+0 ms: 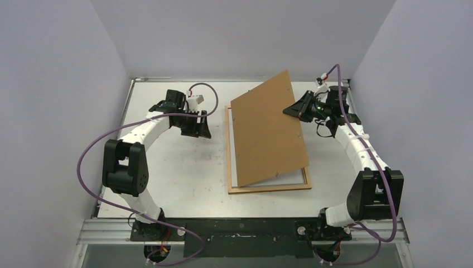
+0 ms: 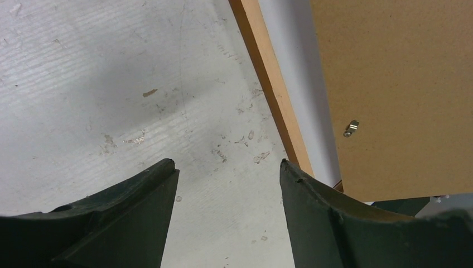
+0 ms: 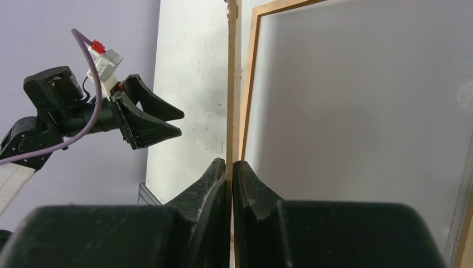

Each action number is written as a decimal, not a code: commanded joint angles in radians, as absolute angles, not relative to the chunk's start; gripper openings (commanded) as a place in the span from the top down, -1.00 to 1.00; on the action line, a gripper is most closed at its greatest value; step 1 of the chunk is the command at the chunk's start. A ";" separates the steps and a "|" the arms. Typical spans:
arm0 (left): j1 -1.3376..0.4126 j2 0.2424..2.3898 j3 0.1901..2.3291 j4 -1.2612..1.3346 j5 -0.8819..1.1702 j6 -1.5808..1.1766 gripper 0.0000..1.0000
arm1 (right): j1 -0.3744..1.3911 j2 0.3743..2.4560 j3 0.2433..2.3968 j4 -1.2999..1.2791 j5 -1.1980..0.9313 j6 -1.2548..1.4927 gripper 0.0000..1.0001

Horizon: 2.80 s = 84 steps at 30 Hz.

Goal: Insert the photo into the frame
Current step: Place the photo frame item in the photo frame.

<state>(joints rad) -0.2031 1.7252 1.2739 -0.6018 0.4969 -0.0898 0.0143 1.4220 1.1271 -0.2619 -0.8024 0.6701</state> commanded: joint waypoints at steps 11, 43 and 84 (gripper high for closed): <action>-0.201 1.690 1.268 -0.604 0.486 -0.040 -0.19 | 0.014 1.500 1.115 -0.038 -0.899 0.753 0.89; -0.199 1.675 1.282 -0.632 0.480 -0.014 -0.09 | 0.014 1.539 1.017 0.035 -0.890 0.774 0.89; -0.199 1.677 1.288 -0.642 0.492 -0.008 -0.08 | 0.019 1.602 0.995 -0.195 -0.745 0.508 0.54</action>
